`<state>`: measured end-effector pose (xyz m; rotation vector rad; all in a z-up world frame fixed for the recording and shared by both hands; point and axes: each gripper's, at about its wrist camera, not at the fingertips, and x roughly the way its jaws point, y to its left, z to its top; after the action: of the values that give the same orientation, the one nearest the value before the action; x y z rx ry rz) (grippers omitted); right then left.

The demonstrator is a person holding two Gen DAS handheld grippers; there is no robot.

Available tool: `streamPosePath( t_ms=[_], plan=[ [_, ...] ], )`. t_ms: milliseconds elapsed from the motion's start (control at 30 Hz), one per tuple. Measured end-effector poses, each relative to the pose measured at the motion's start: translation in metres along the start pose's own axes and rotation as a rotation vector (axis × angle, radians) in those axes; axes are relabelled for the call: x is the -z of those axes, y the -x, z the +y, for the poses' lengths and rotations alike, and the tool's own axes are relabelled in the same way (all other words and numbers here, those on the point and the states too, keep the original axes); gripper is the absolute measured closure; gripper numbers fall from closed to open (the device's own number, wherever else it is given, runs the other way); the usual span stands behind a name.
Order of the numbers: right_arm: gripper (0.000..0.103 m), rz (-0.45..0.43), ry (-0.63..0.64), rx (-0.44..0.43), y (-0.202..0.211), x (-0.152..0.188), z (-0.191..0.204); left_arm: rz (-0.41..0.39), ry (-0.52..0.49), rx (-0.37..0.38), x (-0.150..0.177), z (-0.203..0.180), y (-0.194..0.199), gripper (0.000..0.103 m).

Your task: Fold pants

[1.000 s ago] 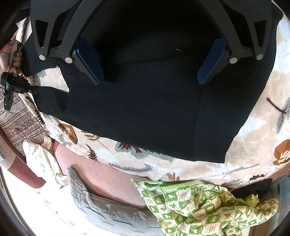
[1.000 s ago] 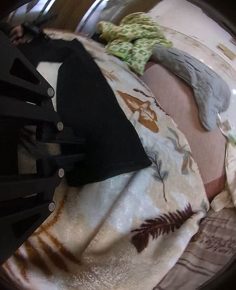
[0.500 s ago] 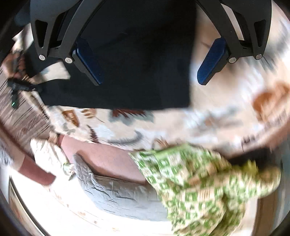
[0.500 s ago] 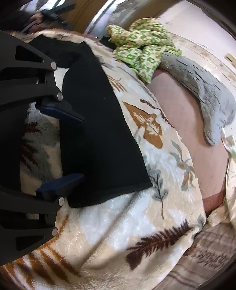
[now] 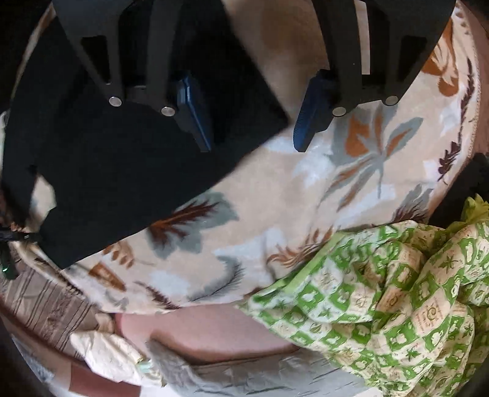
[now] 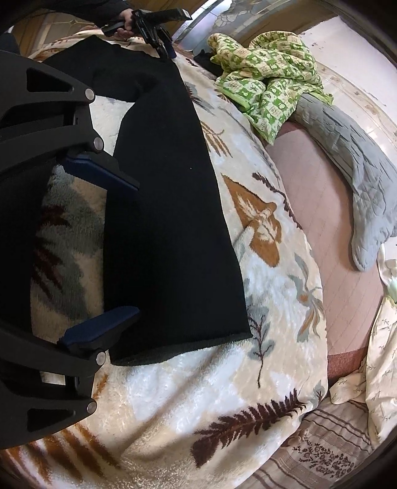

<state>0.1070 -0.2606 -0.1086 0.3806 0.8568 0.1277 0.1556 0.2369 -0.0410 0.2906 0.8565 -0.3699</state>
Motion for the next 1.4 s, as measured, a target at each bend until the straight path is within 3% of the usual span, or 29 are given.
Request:
streamPosePath(
  t_ms=[333, 367, 433, 500, 533, 667, 867, 1033, 1167, 1200, 1300, 1400],
  plan=[
    [0.022, 0.004, 0.024, 0.006, -0.001, 0.000, 0.002, 0.045, 0.103, 0.049, 0.005, 0.011, -0.016, 0.050],
    [0.022, 0.003, 0.024, 0.004, -0.001, 0.000, 0.002, 0.049, 0.108, 0.052, 0.004, 0.011, -0.016, 0.052],
    [0.022, 0.003, 0.024, 0.000, -0.001, 0.000, 0.001, 0.052, 0.126, 0.058, 0.003, 0.014, -0.016, 0.067],
    [0.022, 0.003, 0.025, 0.001, -0.002, 0.000, 0.002, 0.050, 0.147, 0.051, 0.003, 0.017, -0.015, 0.088],
    [0.022, 0.004, 0.027, 0.003, -0.002, 0.000, 0.002, 0.052, 0.153, 0.048, 0.003, 0.018, -0.014, 0.092],
    [0.021, 0.002, 0.034, 0.005, -0.002, 0.001, 0.002, 0.059, 0.151, 0.040, 0.004, 0.016, -0.011, 0.099],
    [0.021, -0.017, 0.022, -0.005, 0.004, -0.001, 0.002, 0.015, 0.131, -0.010, -0.005, 0.007, 0.013, 0.100],
    [0.021, -0.168, -0.083, -0.050, 0.037, -0.018, -0.018, -0.050, 0.141, -0.079, -0.013, -0.008, 0.038, 0.100],
    [0.022, -0.313, -0.158, -0.037, 0.062, -0.033, -0.047, -0.110, 0.281, -0.134, -0.009, -0.017, 0.059, 0.100],
    [0.024, -0.329, -0.159, -0.026, 0.063, -0.037, -0.052, -0.127, 0.315, -0.129, -0.008, -0.022, 0.065, 0.100],
    [0.057, -0.297, -0.149, -0.051, 0.052, -0.049, -0.057, -0.159, 0.376, -0.096, -0.009, -0.035, 0.078, 0.100],
    [0.060, -0.202, -0.075, 0.041, 0.025, -0.059, -0.048, -0.165, 0.495, -0.031, -0.011, -0.028, 0.083, 0.100]
  ],
)
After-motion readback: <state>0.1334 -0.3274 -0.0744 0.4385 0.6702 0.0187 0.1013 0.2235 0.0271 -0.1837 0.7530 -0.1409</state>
